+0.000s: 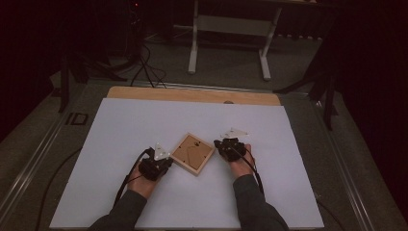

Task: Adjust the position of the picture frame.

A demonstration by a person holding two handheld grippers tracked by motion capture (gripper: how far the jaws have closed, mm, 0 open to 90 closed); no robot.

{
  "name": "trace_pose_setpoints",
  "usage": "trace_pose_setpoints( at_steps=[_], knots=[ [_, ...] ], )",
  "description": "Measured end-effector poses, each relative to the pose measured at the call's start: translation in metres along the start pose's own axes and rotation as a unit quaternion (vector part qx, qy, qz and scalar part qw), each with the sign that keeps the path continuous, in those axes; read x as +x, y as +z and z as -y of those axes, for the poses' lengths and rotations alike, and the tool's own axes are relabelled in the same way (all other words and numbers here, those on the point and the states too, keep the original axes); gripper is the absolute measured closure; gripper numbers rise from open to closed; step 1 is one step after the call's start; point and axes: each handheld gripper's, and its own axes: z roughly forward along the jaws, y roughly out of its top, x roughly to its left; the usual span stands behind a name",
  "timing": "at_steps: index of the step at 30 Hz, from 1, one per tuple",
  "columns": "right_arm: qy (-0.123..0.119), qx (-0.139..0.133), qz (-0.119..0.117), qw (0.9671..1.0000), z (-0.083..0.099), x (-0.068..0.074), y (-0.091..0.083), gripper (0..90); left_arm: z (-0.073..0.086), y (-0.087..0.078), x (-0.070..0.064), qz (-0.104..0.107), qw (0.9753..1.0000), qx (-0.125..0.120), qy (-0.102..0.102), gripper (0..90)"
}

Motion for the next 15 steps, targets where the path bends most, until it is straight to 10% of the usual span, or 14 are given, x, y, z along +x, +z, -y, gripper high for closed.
trace_pose_setpoints(
  at_steps=[15],
  knots=[
    [-0.009,0.011,0.000,0.9999,0.0002,0.0016,-0.0025,89.8,-0.0035,0.0023,-0.0036,0.005,0.9999,-0.002,-0.009,89.6]
  ],
)
